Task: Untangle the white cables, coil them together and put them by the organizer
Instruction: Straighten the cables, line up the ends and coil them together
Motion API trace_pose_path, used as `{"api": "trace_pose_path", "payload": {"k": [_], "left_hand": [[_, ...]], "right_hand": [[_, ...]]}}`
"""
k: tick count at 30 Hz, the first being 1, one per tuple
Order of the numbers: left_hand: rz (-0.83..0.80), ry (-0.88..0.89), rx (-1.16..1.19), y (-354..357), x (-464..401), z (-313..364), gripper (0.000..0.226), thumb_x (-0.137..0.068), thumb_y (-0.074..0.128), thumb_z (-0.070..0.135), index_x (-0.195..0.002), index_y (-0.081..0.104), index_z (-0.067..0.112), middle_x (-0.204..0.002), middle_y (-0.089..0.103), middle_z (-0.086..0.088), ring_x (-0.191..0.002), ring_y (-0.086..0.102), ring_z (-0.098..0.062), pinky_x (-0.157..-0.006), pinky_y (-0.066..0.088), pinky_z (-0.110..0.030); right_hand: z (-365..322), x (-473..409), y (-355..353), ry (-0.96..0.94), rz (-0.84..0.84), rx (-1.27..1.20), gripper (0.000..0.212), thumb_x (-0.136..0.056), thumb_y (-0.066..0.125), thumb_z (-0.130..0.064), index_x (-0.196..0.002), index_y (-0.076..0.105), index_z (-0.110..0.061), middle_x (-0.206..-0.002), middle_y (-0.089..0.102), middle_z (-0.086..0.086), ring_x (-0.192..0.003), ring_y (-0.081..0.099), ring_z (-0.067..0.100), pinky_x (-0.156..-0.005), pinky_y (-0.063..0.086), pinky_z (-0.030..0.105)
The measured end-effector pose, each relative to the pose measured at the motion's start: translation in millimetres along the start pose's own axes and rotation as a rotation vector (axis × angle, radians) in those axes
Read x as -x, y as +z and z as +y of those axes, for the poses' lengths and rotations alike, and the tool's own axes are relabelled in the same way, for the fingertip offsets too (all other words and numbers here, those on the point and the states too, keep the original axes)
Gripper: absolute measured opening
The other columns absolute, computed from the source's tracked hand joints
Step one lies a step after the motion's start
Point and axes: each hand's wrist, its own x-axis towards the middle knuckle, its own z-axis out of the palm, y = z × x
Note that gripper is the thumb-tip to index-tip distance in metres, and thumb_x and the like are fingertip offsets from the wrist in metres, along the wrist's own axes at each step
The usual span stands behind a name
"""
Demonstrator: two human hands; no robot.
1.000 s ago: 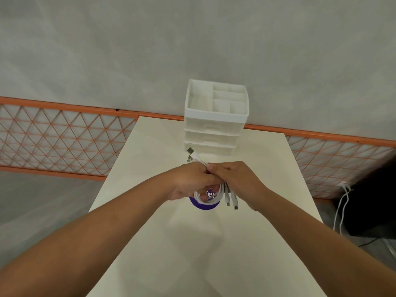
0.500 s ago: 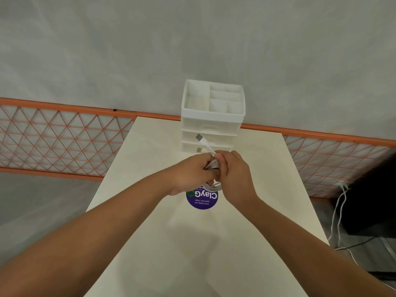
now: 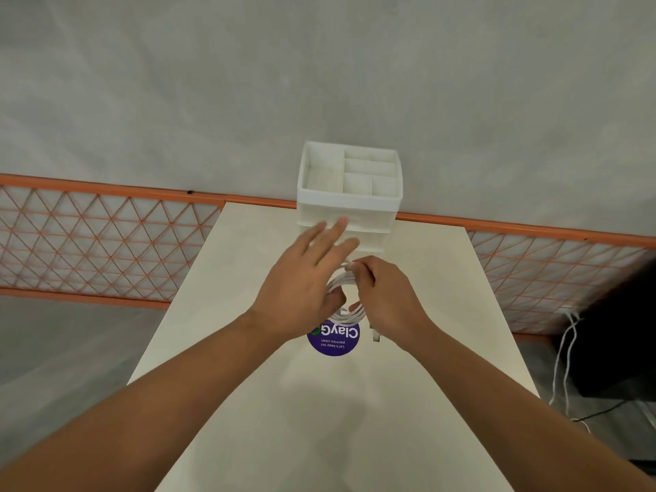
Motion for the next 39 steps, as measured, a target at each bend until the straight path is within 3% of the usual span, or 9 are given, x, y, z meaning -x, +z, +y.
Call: {"api": "trace_pose_path", "payload": {"k": [4,8,13,17,23,29,34,36,39], "left_hand": [[-0.104,0.009,-0.055,2,-1,4,0.050,-0.078,0.059,0.017,-0.127,0.062,0.005,-0.117,0.071,-0.010,-0.099,0.068,-0.030,-0.083,0.053,-0.034],[-0.142,-0.027,-0.098,6,-5,5,0.052,-0.098,0.043,0.021,-0.148,0.035,0.010,-0.130,0.061,-0.008,-0.110,0.056,-0.025,-0.085,0.043,-0.032],[-0.152,-0.058,-0.074,11,-6,-1,0.054,-0.102,0.038,0.023,-0.152,0.024,0.011,-0.128,0.058,-0.007,-0.115,0.050,-0.022,-0.089,0.043,-0.031],[-0.262,-0.063,-0.131,13,-4,0,0.056,-0.103,0.035,0.029,-0.154,0.018,0.011,-0.130,0.055,-0.007,-0.118,0.048,-0.021,-0.090,0.041,-0.028],[-0.254,-0.172,0.139,12,-5,0,0.048,-0.101,0.041,0.022,-0.147,0.038,0.012,-0.123,0.065,-0.010,-0.107,0.061,-0.025,-0.084,0.045,-0.028],[-0.238,-0.274,0.542,11,-3,-1,0.021,-0.096,0.048,0.016,-0.106,0.067,0.017,-0.086,0.071,0.001,-0.075,0.064,-0.015,-0.065,0.050,-0.025],[-0.197,-0.485,0.742,13,-6,2,0.036,-0.090,0.060,0.016,-0.125,0.059,0.014,-0.092,0.075,-0.001,-0.083,0.071,-0.019,-0.078,0.059,-0.036],[-0.177,-0.556,0.828,15,-4,5,0.030,-0.089,0.062,0.013,-0.119,0.060,0.013,-0.091,0.076,-0.003,-0.084,0.072,-0.022,-0.081,0.059,-0.039],[-0.196,-0.618,0.901,17,-2,8,0.018,-0.088,0.061,0.012,-0.105,0.067,0.015,-0.092,0.075,-0.002,-0.085,0.072,-0.022,-0.079,0.058,-0.037]], "right_hand": [[2,-3,-1,-0.018,-0.029,0.048,0.027,-0.101,0.036,-0.024,-0.103,0.060,-0.012,-0.095,0.063,0.002,-0.078,0.058,0.011,-0.059,0.038,0.010],[2,-3,-3,-0.013,-0.088,-0.083,0.026,-0.101,0.038,-0.028,-0.103,0.060,-0.014,-0.095,0.065,0.004,-0.077,0.068,0.019,-0.060,0.046,0.020],[-2,-1,-9,-0.026,-0.213,-0.256,0.023,-0.098,0.047,-0.027,-0.108,0.062,-0.013,-0.100,0.069,0.007,-0.086,0.069,0.021,-0.077,0.058,0.035],[-3,-1,-18,-0.055,-0.412,-0.191,0.017,-0.092,0.058,-0.016,-0.109,0.059,-0.013,-0.098,0.066,0.001,-0.087,0.067,0.016,-0.060,0.052,0.016],[6,-15,-6,-0.143,-0.302,0.107,0.018,-0.095,0.045,-0.020,-0.104,0.060,-0.013,-0.100,0.062,0.007,-0.086,0.064,0.021,-0.066,0.050,0.022],[8,-21,-15,-0.147,-0.344,0.136,0.021,-0.098,0.044,-0.023,-0.107,0.060,-0.015,-0.105,0.061,0.004,-0.093,0.059,0.018,-0.078,0.047,0.025],[1,-16,-21,-0.186,-0.298,0.114,0.020,-0.099,0.043,-0.018,-0.112,0.057,-0.012,-0.106,0.060,0.005,-0.094,0.056,0.018,-0.074,0.044,0.022],[-1,-14,-22,-0.194,-0.288,0.102,0.020,-0.098,0.043,-0.016,-0.111,0.057,-0.011,-0.107,0.060,0.007,-0.092,0.057,0.019,-0.070,0.043,0.019],[-5,-10,-24,-0.222,-0.302,0.078,0.019,-0.097,0.045,-0.012,-0.106,0.060,-0.008,-0.104,0.062,0.010,-0.091,0.060,0.022,-0.076,0.048,0.027]]}}
